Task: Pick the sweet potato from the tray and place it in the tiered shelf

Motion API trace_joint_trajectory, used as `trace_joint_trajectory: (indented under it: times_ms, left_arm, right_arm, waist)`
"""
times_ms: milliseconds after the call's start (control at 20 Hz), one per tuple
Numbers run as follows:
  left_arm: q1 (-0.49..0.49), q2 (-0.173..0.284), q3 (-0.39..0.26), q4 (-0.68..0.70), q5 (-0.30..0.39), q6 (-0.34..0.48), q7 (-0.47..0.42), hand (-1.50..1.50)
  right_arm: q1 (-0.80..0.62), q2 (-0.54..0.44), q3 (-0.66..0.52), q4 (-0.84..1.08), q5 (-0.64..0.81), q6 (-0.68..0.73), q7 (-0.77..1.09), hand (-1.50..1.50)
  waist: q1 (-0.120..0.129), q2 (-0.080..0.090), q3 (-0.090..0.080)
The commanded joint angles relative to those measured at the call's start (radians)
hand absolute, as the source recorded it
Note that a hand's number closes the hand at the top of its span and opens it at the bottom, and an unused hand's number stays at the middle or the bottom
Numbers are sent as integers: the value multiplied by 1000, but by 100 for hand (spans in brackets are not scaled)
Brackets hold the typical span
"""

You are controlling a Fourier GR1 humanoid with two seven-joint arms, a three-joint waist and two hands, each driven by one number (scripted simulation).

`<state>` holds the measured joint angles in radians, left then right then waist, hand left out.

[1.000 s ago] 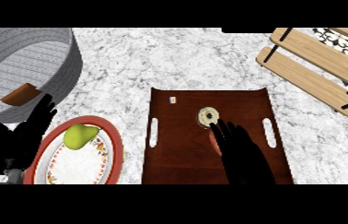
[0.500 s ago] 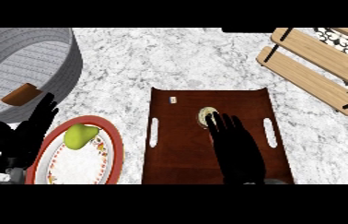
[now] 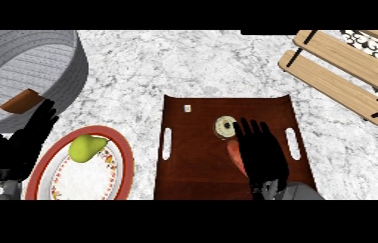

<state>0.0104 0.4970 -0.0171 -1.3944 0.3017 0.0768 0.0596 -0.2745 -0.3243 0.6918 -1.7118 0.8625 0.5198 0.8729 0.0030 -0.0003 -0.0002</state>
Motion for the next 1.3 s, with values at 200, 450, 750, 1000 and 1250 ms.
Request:
trace_joint_trajectory:
  times_ms: [200, 450, 750, 1000, 1250]
  left_arm:
    - [11, -61, 46, -47, -63, -15, 39, 0]
    - [33, -107, 59, 18, -97, -42, -41, 0]
    - [-54, -93, 118, 103, -121, -98, -39, 0]
    - [-44, -130, 108, 44, -141, -72, 16, 0]
    - [65, -121, 120, -117, -146, -93, 62, 0]
  right_arm:
    - [-4, 72, -69, 123, 119, -13, -114, -150]
    - [19, 57, -130, 184, 144, -59, -209, -150]
    - [8, 100, -173, 237, 188, -35, -247, -150]
    - [29, 162, -144, 333, 235, -111, -284, 150]
    - [33, 99, -176, 294, 270, -106, -361, 150]
  waist:
    - [0, 0, 0]
    - [0, 0, 0]
    - [-3, 0, 0]
    - [-1, 1, 0]
    - [2, -1, 0]
